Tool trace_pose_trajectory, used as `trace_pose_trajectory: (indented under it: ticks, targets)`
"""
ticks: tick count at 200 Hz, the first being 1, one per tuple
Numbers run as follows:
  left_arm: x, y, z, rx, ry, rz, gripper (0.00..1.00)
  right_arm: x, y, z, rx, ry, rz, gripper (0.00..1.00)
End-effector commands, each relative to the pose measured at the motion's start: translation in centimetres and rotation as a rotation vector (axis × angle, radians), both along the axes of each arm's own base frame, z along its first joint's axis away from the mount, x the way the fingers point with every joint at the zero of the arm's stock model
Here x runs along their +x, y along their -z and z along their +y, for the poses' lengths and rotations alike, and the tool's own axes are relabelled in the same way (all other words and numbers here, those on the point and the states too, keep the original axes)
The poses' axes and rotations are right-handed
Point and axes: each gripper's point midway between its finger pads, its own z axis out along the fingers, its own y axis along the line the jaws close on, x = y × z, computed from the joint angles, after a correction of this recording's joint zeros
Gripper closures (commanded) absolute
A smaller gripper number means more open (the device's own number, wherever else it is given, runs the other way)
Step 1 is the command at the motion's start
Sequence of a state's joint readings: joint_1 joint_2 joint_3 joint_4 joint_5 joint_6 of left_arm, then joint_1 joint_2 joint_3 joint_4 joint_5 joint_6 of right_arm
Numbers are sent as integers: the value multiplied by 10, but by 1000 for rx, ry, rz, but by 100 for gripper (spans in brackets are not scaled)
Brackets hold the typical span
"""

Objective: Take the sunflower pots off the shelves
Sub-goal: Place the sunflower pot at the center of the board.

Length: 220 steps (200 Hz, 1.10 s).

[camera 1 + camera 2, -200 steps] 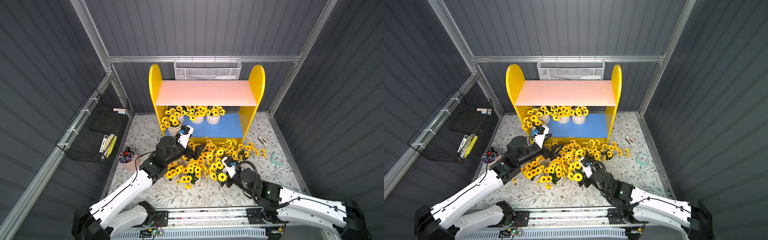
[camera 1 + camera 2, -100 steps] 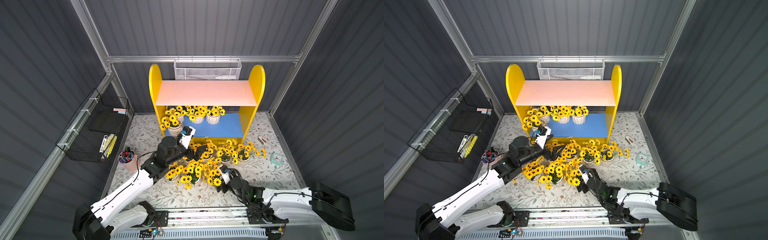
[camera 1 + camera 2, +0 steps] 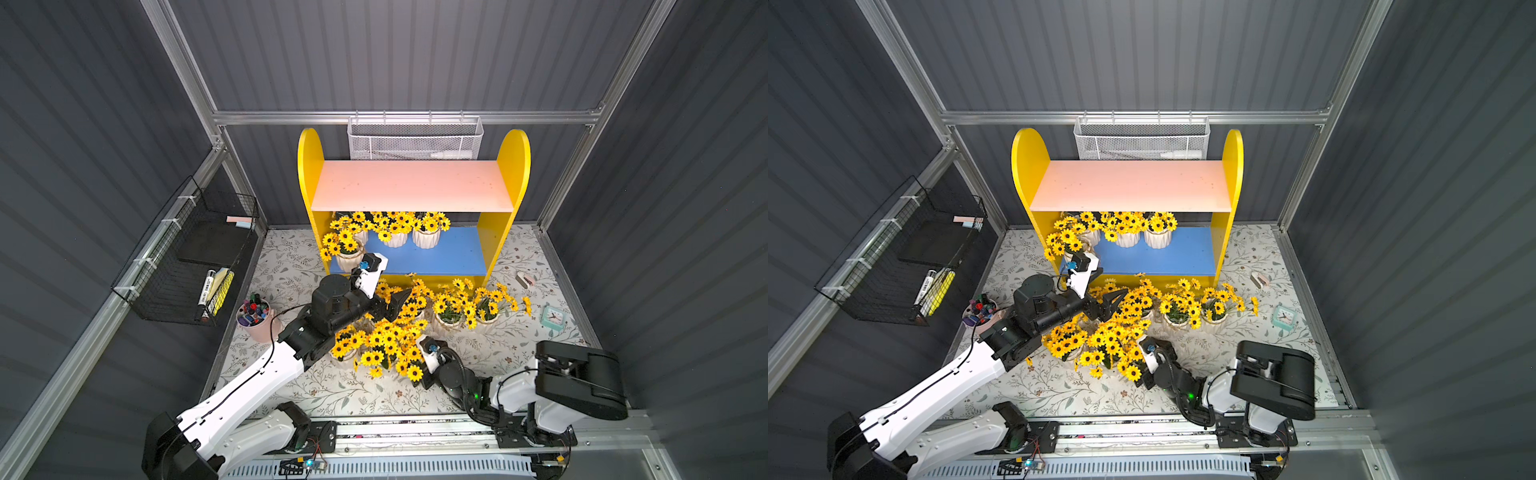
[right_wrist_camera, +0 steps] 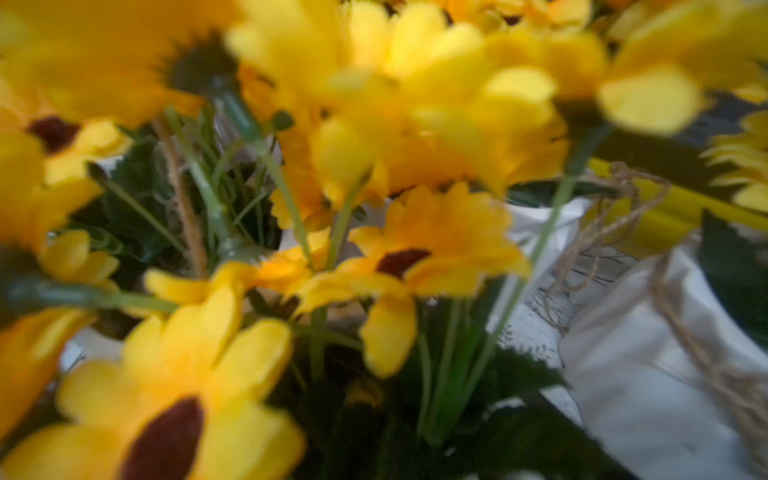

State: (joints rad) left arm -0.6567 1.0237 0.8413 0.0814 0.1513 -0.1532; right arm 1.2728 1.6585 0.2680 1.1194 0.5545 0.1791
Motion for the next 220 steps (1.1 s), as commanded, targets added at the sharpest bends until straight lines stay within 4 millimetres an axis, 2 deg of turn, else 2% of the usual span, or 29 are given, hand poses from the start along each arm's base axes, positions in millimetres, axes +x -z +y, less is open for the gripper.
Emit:
trace_pose_trajectory:
  ticks: [1,32,54,58,62,75,78,123,139,184,199,201,220]
  targets:
    - [-3,-8,7,1,-13,-40,1,1,0,10,19,28,-53,100]
    - [-5,-12,9,5,-17,-56,1,5,0,26,13,15,-83,100]
    - [-5,-12,10,4,-20,-56,1,10,1,17,7,70,-78,99]
    - [-5,-12,10,4,-19,-56,1,10,1,16,4,74,-81,87]
    - [-5,-12,10,5,-20,-56,1,10,1,15,5,77,-80,70]
    - [-5,-11,9,6,-18,-52,1,9,-1,14,8,71,-76,5]
    - [-5,-11,9,5,-18,-53,1,8,-1,13,5,67,-75,2]
    - [-4,-11,9,5,-19,-50,1,-3,-11,11,-19,3,-24,1]
    - [-4,-11,9,7,-19,-46,0,-3,-14,4,-53,13,-1,1]
    - [-6,-18,12,21,-26,-66,1,-23,-12,-13,-138,-44,133,1]
    - [-6,-25,20,21,-58,-91,1,-25,-18,-24,-150,-39,143,1]
    - [-6,-26,21,21,-62,-95,1,-26,-25,-24,-135,-44,139,1]
    - [-7,-32,29,17,-93,-119,1,-32,-45,-37,-131,-50,149,1]
